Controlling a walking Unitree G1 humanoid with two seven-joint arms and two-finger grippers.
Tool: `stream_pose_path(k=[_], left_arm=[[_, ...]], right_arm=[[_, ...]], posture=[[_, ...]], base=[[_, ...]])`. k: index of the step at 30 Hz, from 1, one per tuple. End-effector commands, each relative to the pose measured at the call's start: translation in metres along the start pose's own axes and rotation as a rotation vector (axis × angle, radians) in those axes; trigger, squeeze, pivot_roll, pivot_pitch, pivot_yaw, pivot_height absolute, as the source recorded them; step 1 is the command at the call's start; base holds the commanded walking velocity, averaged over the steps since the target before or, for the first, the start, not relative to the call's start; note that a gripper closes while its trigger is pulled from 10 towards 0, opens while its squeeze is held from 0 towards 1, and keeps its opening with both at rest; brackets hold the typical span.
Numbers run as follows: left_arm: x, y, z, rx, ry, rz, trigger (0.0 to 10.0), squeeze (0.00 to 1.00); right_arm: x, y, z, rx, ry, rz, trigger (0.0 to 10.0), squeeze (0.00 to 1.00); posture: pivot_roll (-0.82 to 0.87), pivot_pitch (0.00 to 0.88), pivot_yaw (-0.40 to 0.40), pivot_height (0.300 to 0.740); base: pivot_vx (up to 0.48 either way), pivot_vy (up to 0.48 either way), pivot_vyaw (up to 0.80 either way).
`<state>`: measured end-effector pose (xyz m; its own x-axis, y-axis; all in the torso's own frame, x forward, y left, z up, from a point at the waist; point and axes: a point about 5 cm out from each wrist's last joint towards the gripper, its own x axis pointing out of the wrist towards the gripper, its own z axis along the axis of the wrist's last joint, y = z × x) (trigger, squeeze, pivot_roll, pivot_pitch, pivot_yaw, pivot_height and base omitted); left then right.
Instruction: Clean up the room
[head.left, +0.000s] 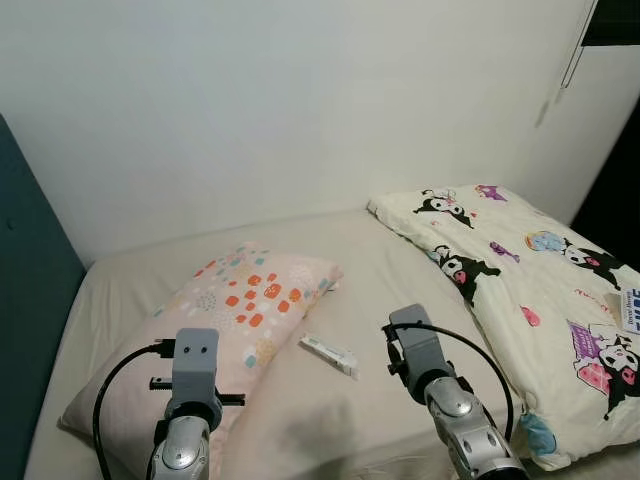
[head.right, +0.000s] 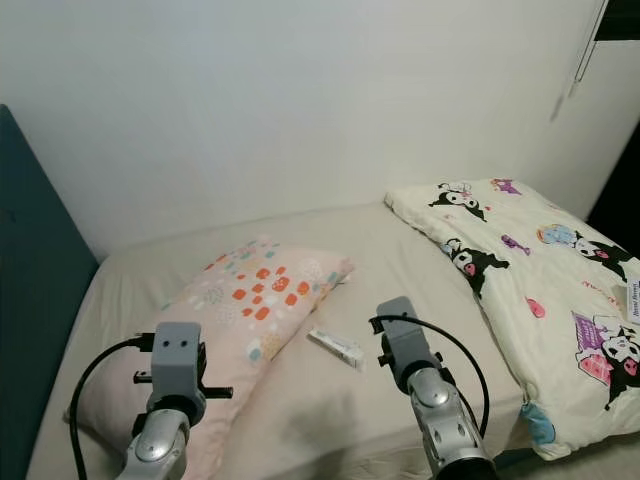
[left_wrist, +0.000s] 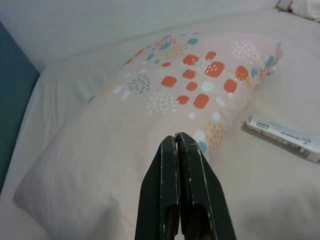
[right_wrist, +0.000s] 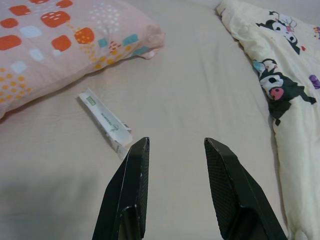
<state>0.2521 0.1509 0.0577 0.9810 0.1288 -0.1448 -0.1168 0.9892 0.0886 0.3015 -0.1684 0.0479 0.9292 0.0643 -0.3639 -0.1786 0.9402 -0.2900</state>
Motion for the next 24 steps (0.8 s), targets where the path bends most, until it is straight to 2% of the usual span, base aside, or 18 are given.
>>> stream_pose_path(k=[1,19,24], left_arm=[[-0.0003,0.0007,0.0015,0.029,-0.015,-0.014,10.0,0.0],[0.0012,-0.001,0.0072,0.021,-0.035,-0.031,10.0,0.0],[0.0007,-0.003,0.0076,0.018,-0.034,-0.039,10.0,0.0]], right_arm=[[0.0,-0.0007,-0.0021,0.011,0.009,-0.003,10.0,0.0],[-0.0014,0.0044,-0.0042,0.019,0.006,0.012,10.0,0.0],[-0.0013,0.0054,-0.0044,0.017,0.007,0.016,10.0,0.0]], posture=[[-0.12,0.0,-0.016,0.705],[-0.11,0.0,-0.013,0.65],[-0.11,0.0,-0.015,0.62]], base=[[0.0,0.0,0.0],[0.0,0.0,0.0],[0.0,0.0,0.0]])
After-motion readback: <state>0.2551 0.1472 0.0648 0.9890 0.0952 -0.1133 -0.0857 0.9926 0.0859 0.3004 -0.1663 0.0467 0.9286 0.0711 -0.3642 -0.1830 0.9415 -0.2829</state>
